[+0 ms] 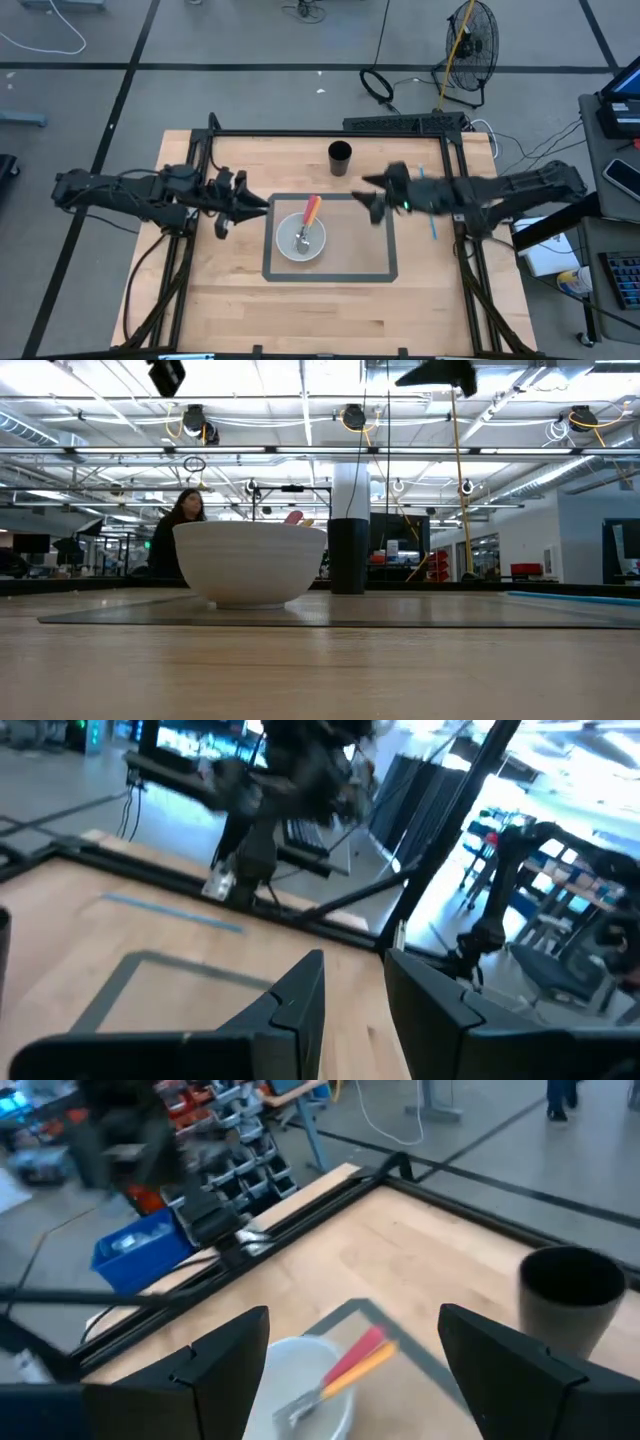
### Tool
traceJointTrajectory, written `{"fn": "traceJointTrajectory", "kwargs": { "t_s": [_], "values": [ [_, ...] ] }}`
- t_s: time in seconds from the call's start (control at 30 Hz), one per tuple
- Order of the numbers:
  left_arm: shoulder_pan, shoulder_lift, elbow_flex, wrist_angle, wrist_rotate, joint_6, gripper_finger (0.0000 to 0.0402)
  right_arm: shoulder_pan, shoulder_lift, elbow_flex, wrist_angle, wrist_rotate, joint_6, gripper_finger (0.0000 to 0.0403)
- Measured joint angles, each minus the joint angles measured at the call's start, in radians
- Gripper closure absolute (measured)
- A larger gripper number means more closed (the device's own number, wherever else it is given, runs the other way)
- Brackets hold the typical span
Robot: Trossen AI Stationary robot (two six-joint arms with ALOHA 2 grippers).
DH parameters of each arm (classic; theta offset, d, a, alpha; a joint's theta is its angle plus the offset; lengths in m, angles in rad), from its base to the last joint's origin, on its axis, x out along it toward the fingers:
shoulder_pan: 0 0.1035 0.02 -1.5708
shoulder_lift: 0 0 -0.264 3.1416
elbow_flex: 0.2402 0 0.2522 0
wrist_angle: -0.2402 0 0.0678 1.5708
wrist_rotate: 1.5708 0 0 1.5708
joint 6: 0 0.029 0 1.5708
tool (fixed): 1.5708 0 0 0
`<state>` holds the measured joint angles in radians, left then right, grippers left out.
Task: Pick & Place Utensil
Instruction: Put the black cup on the light brown mat to the right of the white bowl
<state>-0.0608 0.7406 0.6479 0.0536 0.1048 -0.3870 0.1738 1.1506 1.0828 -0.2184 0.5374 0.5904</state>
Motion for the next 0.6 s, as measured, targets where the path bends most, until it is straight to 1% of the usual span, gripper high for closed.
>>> {"fn": "traceJointTrajectory", "kwargs": {
  "t_s": [0.17, 0.27, 0.43, 0.53, 0.6],
  "values": [
    [-0.055, -0.006, 0.0, -0.059, -0.029, -0.014, 0.0289, -0.264, 0.011, 0.0, 0.004, -0.282, -0.021, 0.0117],
    [-0.088, -0.006, 0.0, -0.068, -0.053, -0.014, 0.0289, -0.393, 0.038, 0.0, 0.002, -0.402, -0.038, 0.0118],
    [-0.127, -0.006, 0.0, -0.081, -0.122, -0.017, 0.0289, -0.544, 0.115, 0.057, -0.07, -0.543, -0.098, 0.0135],
    [-0.136, -0.006, 0.0, -0.082, -0.156, -0.017, 0.0289, -0.602, 0.179, 0.119, -0.148, -0.592, -0.16, 0.0149],
    [-0.138, -0.006, 0.0, -0.081, -0.172, -0.017, 0.0289, -0.637, 0.224, 0.167, -0.195, -0.605, -0.199, 0.0157]
  ]
}}
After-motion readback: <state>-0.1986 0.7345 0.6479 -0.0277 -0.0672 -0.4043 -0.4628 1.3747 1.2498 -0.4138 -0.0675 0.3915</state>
